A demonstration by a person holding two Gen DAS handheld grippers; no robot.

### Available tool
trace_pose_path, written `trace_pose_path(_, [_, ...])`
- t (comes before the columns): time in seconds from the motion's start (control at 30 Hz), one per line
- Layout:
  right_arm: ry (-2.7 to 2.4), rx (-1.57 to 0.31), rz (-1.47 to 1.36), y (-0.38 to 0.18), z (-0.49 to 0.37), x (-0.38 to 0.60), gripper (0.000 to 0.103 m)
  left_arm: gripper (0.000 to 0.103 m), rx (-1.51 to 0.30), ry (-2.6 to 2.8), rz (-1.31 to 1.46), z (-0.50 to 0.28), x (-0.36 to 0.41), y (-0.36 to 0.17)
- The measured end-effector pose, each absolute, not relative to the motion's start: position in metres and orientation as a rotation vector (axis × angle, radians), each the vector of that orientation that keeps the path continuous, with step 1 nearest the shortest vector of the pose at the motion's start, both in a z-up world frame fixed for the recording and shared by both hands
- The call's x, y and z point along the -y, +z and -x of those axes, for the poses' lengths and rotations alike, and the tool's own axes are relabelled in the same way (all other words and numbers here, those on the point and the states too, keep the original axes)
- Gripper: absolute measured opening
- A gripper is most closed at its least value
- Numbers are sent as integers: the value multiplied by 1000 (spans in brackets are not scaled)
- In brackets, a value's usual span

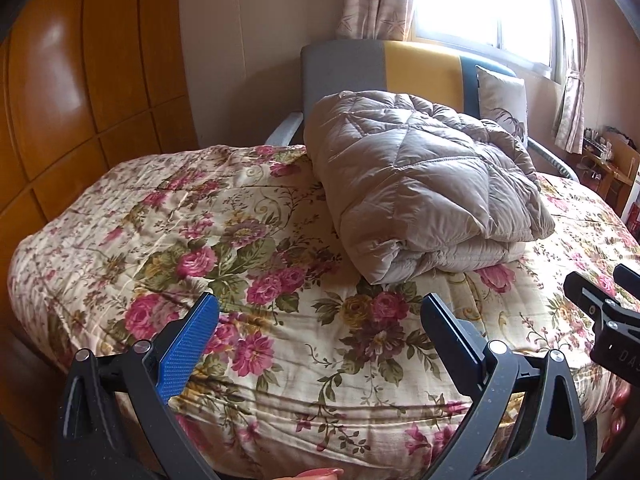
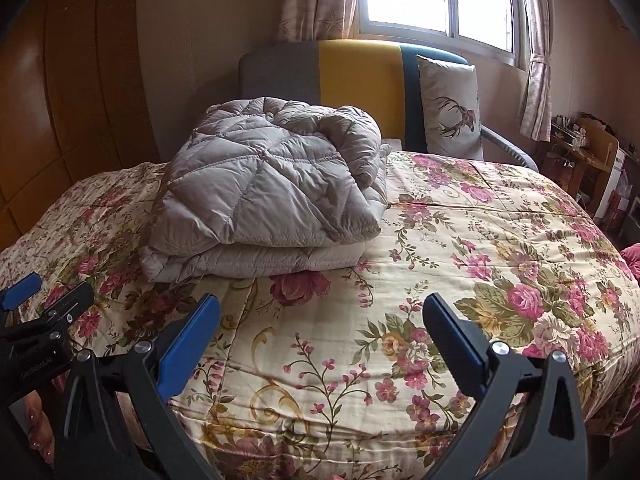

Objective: Fold large clothes

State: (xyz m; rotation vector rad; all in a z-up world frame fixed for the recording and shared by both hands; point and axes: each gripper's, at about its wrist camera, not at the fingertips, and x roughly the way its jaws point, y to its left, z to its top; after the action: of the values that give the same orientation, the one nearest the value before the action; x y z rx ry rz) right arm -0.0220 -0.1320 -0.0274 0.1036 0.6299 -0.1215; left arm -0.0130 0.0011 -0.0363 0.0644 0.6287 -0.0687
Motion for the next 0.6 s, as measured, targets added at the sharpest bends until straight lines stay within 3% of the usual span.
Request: trace_pose_path(0.6, [-100,-634,-93,-32,21,124,101,100,-638,-70,-49,14,-1,-41])
